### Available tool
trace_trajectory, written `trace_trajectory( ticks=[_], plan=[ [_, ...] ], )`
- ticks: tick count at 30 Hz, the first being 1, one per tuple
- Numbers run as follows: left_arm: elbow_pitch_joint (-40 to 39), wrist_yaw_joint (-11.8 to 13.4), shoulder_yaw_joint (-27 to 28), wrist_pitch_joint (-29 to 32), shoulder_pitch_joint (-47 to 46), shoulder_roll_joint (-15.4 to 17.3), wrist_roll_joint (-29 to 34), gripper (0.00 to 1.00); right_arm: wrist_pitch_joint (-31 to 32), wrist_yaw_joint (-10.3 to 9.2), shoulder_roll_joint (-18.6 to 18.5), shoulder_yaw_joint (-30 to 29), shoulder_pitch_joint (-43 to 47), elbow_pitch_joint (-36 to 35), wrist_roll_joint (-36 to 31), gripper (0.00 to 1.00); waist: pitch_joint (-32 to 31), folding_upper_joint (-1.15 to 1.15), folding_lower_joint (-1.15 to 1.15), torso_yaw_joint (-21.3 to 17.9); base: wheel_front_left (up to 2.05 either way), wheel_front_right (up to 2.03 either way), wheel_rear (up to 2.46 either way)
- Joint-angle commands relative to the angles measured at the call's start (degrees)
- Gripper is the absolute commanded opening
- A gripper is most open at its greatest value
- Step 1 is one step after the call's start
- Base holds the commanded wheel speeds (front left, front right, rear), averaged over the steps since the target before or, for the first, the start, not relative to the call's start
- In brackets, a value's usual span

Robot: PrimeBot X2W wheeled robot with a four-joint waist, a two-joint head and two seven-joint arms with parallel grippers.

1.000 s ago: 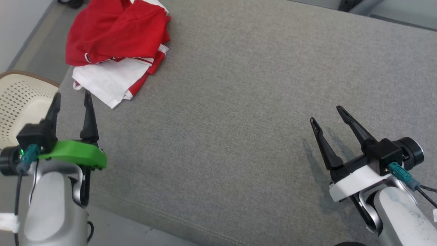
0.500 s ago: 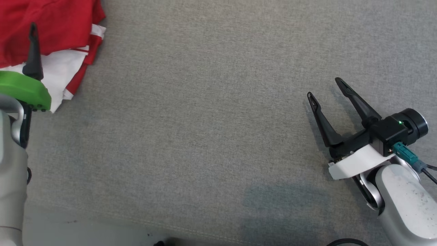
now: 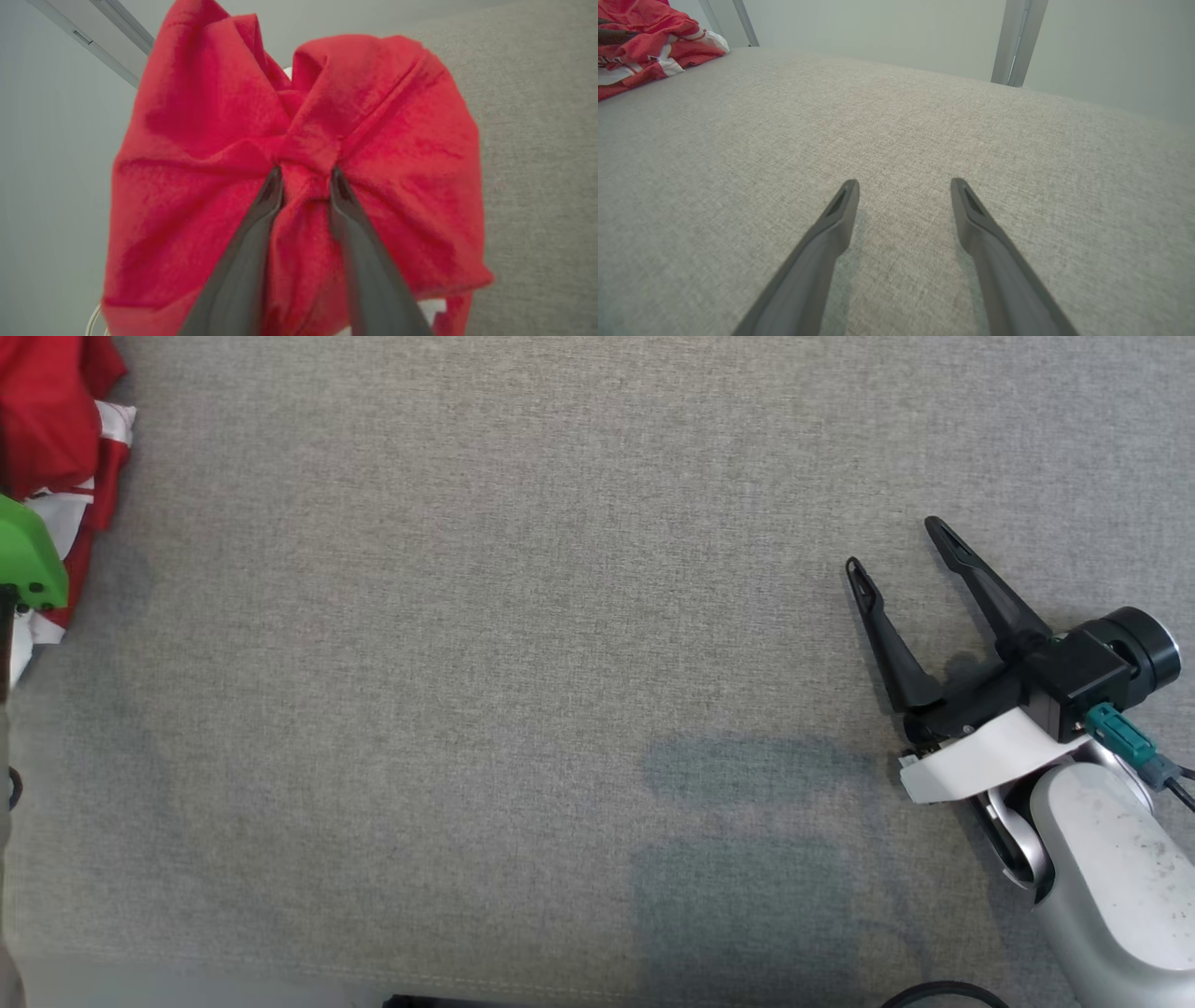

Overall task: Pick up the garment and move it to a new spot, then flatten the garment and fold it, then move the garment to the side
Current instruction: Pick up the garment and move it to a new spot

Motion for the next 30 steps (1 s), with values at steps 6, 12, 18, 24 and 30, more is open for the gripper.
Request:
trace_trajectory(
  ticks=[6,12,18,24,30],
  plan=[
    [3.3,0.5,-0.7,-0.9,-2.6,0.3,0.1,0.0,-0.1,-0.02,1.4,-0.5,0.4,1.0,0.2,1.0,-1.8,-0.01,0.0,-0.7,0.0,0.0,0.0],
    [0.2,0.1,-2.3,-2.6,-5.0,0.2,1.1,0.0,-0.1,-0.02,3.9,-0.8,1.6,2.0,0.7,1.0,-6.6,-0.01,0.0,-1.7,0.0,0.0,0.0],
    [-9.0,-0.6,-5.3,-3.0,-6.3,-2.2,2.0,0.0,-0.1,-0.02,6.8,-1.5,4.0,3.0,1.0,1.0,-12.3,-0.01,0.0,-4.0,0.0,0.0,0.0],
    [-19.2,-1.0,-7.4,-2.9,-1.0,-8.2,-0.7,0.0,-0.1,-0.02,8.7,-2.8,6.9,3.7,1.2,1.0,-16.7,-0.01,0.0,-7.2,0.0,0.0,0.0],
    [-25.8,-1.0,-10.5,-2.9,6.1,-14.4,-4.2,0.0,-0.1,-0.03,9.8,-3.4,8.5,3.9,1.2,1.0,-18.5,-0.01,0.0,-11.0,0.0,0.0,0.0]
  ],
)
